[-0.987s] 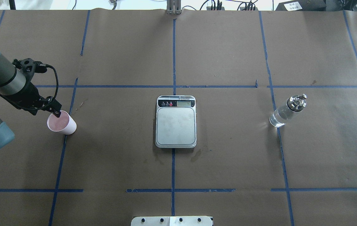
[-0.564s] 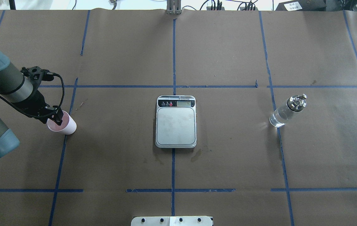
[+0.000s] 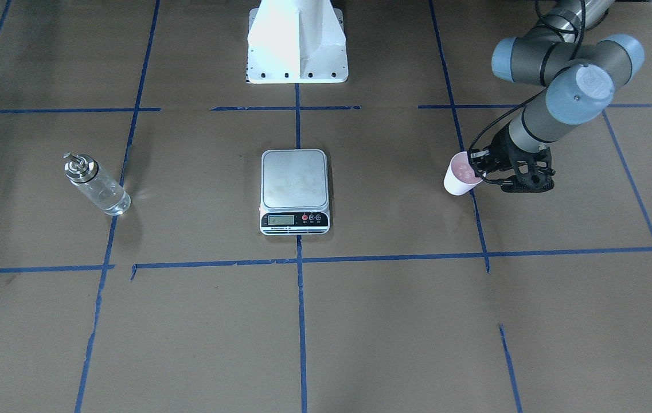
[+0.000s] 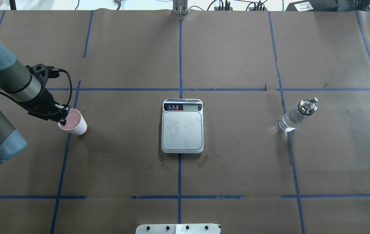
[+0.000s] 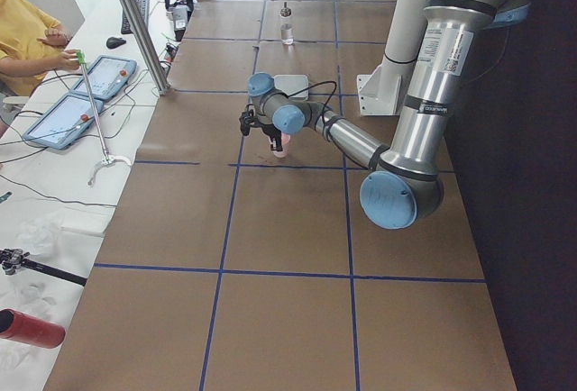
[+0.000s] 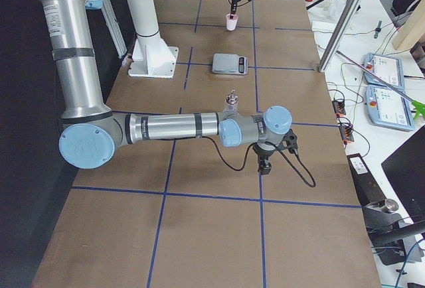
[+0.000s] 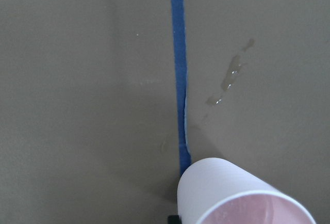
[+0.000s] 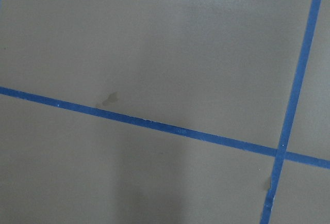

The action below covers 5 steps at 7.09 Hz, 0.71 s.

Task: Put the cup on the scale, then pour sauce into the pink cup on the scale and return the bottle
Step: 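Carry the pink cup with the left gripper onto the scale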

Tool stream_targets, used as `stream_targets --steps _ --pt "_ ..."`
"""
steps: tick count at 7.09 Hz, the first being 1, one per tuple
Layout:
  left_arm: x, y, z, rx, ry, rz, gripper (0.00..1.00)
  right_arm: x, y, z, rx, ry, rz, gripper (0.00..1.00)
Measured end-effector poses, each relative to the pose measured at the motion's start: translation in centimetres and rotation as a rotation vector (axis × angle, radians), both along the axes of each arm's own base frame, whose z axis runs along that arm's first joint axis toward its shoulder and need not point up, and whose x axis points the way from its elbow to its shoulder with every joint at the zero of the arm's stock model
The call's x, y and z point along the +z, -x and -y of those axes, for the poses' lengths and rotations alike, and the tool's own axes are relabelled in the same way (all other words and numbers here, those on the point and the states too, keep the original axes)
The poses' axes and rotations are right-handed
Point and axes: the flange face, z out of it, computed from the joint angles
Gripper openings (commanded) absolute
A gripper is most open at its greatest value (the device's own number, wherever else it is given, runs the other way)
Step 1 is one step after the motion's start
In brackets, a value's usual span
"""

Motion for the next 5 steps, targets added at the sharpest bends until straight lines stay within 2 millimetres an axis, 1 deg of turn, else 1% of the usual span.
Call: stream_targets --steps 1,2,3,4,5 --pt "-5.2 -1.6 1.1 -0.067 0.04 -0.038 0.0 -0.2 0.1 0.0 -0.002 -0.001 0.005 1.0" --pt "-9.9 -4.0 1.0 -0.101 0.081 -0.074 0.0 -0.4 0.3 0.0 -0.004 -0.011 0.023 1.0" --pt "-14.3 -7.6 -0.5 -0.115 0.119 -0.103 0.0 -0.7 0.4 0.0 -0.008 -0.035 0.048 1.0" --pt "-18.1 -11.5 -2.0 -0.124 0.146 -0.118 0.0 -0.8 0.5 -0.1 -0.01 -0.056 0.062 1.0" --pt "-20.7 -15.2 -3.1 -0.129 0.161 -0.116 0.0 -0.9 0.5 -0.1 -0.011 -0.066 0.068 1.0"
